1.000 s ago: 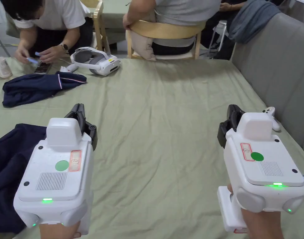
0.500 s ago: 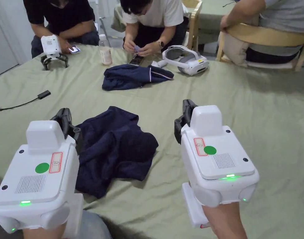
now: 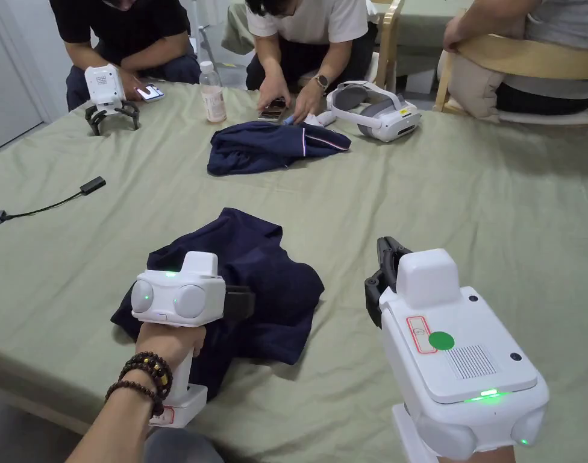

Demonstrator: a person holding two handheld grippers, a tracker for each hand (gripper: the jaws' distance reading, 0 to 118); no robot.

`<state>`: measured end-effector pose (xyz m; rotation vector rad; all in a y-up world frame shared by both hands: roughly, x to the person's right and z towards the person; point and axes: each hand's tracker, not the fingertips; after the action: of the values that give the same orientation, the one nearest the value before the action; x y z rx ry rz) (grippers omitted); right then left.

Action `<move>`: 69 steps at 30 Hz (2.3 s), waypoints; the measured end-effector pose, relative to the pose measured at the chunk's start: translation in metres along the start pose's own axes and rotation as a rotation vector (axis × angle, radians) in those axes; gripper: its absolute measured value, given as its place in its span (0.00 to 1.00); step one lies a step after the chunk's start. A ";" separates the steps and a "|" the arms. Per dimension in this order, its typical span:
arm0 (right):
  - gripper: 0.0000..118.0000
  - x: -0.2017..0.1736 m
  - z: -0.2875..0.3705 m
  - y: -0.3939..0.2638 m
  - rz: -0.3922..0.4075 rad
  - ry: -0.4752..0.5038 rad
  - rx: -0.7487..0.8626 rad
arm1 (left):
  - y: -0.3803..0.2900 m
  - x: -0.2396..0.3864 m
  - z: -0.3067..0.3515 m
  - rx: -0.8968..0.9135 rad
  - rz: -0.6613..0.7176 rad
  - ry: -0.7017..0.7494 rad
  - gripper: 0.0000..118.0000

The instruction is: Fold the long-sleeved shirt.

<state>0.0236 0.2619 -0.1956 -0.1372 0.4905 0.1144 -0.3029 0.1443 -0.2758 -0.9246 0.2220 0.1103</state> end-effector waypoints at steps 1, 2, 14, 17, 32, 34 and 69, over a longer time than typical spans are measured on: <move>0.01 0.004 0.000 -0.002 0.003 -0.008 -0.009 | 0.000 0.001 -0.007 -0.014 -0.022 0.055 0.55; 0.01 0.008 0.001 -0.003 0.002 -0.014 -0.015 | 0.000 0.003 -0.008 0.013 -0.064 0.099 0.31; 0.01 0.075 0.030 0.002 -0.087 -0.169 0.015 | 0.072 0.099 0.122 0.352 -0.230 -0.220 0.21; 0.01 0.112 0.046 -0.007 -0.100 -0.265 0.035 | 0.082 0.191 0.148 0.399 -0.332 -0.358 0.21; 0.01 0.233 0.178 -0.045 -0.123 -0.632 -0.087 | -0.018 0.466 0.048 0.101 -0.460 -0.680 0.92; 0.01 0.234 0.179 -0.047 -0.132 -0.624 -0.095 | -0.007 0.442 0.065 0.194 -0.428 -0.732 0.88; 0.03 0.263 0.122 -0.044 -0.317 -0.565 -0.289 | -0.017 0.301 -0.064 -0.033 -0.175 -0.270 0.75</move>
<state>0.3161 0.2578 -0.2095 -0.4489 -0.1177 -0.0880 -0.0160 0.0827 -0.3707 -0.9477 -0.1112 0.0760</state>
